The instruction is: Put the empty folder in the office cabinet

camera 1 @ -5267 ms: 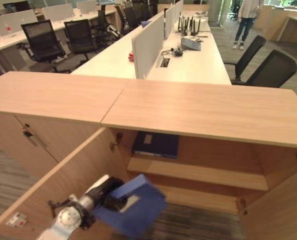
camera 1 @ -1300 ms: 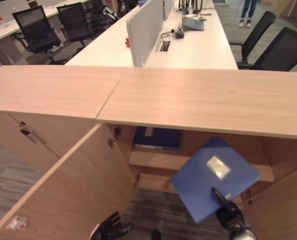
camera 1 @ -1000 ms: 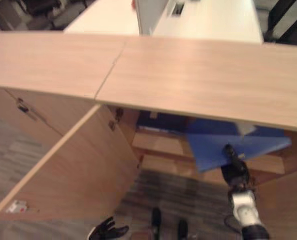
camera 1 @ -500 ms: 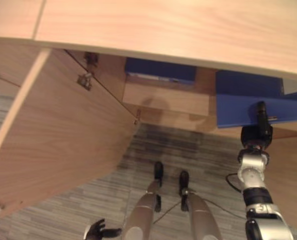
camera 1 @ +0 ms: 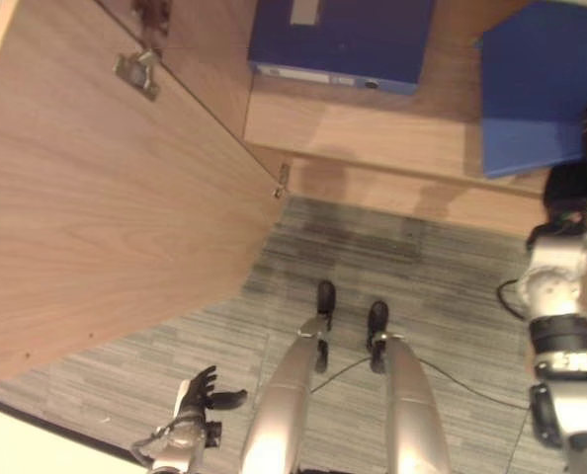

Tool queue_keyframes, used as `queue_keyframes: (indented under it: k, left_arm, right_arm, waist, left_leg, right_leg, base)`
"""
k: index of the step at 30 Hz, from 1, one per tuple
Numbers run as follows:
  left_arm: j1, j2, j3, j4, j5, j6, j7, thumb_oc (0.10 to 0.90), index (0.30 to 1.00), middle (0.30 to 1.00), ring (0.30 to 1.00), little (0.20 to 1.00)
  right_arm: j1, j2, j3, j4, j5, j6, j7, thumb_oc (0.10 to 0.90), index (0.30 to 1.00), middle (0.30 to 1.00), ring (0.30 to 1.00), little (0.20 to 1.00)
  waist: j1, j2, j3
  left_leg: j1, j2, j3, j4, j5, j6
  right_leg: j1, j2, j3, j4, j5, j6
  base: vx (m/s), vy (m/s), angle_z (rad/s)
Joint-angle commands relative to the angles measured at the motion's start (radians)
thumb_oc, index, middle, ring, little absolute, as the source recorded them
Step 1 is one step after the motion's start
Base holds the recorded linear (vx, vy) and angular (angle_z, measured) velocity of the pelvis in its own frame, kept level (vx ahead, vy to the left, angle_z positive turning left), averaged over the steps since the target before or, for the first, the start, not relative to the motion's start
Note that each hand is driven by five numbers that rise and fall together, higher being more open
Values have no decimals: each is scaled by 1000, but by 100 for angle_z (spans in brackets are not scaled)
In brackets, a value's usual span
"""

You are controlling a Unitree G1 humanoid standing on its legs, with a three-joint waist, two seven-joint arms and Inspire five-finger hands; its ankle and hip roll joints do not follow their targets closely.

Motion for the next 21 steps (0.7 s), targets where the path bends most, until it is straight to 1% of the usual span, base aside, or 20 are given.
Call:
queue_keyframes:
  k: [1,4,5,6,8,10,13,14,17,18,19,21]
  left_arm:
    - [108,104,-32,30,23,8,30,800,900,900,900,900]
    - [108,128,-53,27,18,4,18,800,900,900,900,900]
    - [107,127,-53,27,17,4,17,800,900,900,900,900]
    - [101,137,-62,42,16,4,11,800,900,900,900,900]
    - [96,141,-70,60,21,6,7,800,900,900,900,900]
    - [84,147,-85,110,34,8,9,800,900,900,900,900]
    - [77,150,-90,119,38,4,13,800,900,900,900,900]
    - [72,150,-93,125,42,4,16,800,900,900,900,900]
    - [73,152,-94,115,42,3,16,800,900,900,900,900]
    - [79,156,-94,91,40,-2,15,800,900,900,900,900]
    - [80,160,-95,88,40,-3,15,800,900,900,900,900]
    - [80,159,-96,88,42,-2,13,800,900,900,900,900]
  right_arm:
    - [-86,-88,-16,-90,-4,-64,65,400,300,300,300,300]
    - [-241,-153,37,45,54,-48,73,400,300,300,300,300]
    - [-250,-157,42,54,59,-47,78,400,300,300,300,300]
    - [-321,-184,74,131,82,-22,78,400,300,300,300,300]
    - [-367,-197,87,188,107,-7,80,400,300,300,300,300]
    - [-447,-201,97,296,156,12,78,400,300,300,300,300]
    - [-482,-205,99,339,181,9,78,400,300,300,300,300]
    - [-490,-197,91,354,196,2,73,400,300,300,300,300]
    - [-481,-195,83,338,201,-8,71,400,300,300,300,300]
    - [-473,-199,74,325,211,-20,70,400,300,300,300,300]
    - [-470,-204,79,335,209,-15,65,800,900,900,900,900]
    - [-468,-212,83,346,201,-2,65,800,900,900,900,900]
  waist:
    - [-3,-17,-86]
    - [18,-18,-107]
    - [17,-16,-106]
    - [29,-21,-121]
    - [33,-20,-132]
    - [47,-24,-153]
    - [54,-22,-160]
    - [58,-17,-163]
    - [60,-13,-165]
    - [64,-5,-164]
    - [66,-1,-165]
    - [66,3,-165]
  left_leg:
    - [2,-16,-28,37,-128,-14]
    - [16,-22,-39,20,-129,-20]
    - [16,-22,-39,19,-128,-20]
    - [20,-25,-44,8,-126,-23]
    - [20,-27,-48,2,-125,-24]
    - [18,-31,-56,-8,-121,-26]
    - [20,-33,-59,-18,-119,-27]
    - [25,-35,-60,-30,-115,-27]
    - [27,-38,-64,-36,-111,-27]
    - [29,-44,-66,-46,-107,-27]
    - [30,-47,-67,-51,-105,-27]
    - [31,-49,-67,-54,-103,-27]
  right_leg:
    - [81,-37,-49,-60,-61,24]
    - [93,-34,-59,-65,-68,19]
    - [93,-34,-59,-66,-68,19]
    - [96,-34,-61,-78,-67,21]
    - [99,-33,-64,-86,-68,21]
    - [99,-36,-69,-93,-67,22]
    - [100,-38,-70,-100,-67,23]
    - [102,-39,-73,-105,-66,25]
    - [105,-42,-75,-108,-66,27]
    - [107,-47,-78,-106,-70,28]
    - [106,-50,-78,-104,-71,28]
    - [106,-52,-78,-103,-70,28]
  base:
    - [34,-21,3]
    - [56,-35,4]
    - [57,-30,10]
    - [37,-26,16]
    - [44,-26,15]
    - [50,-28,5]
    - [30,-2,5]
    - [35,7,4]
    - [12,2,1]
    - [0,0,0]
    - [4,-6,6]
    - [3,-1,18]
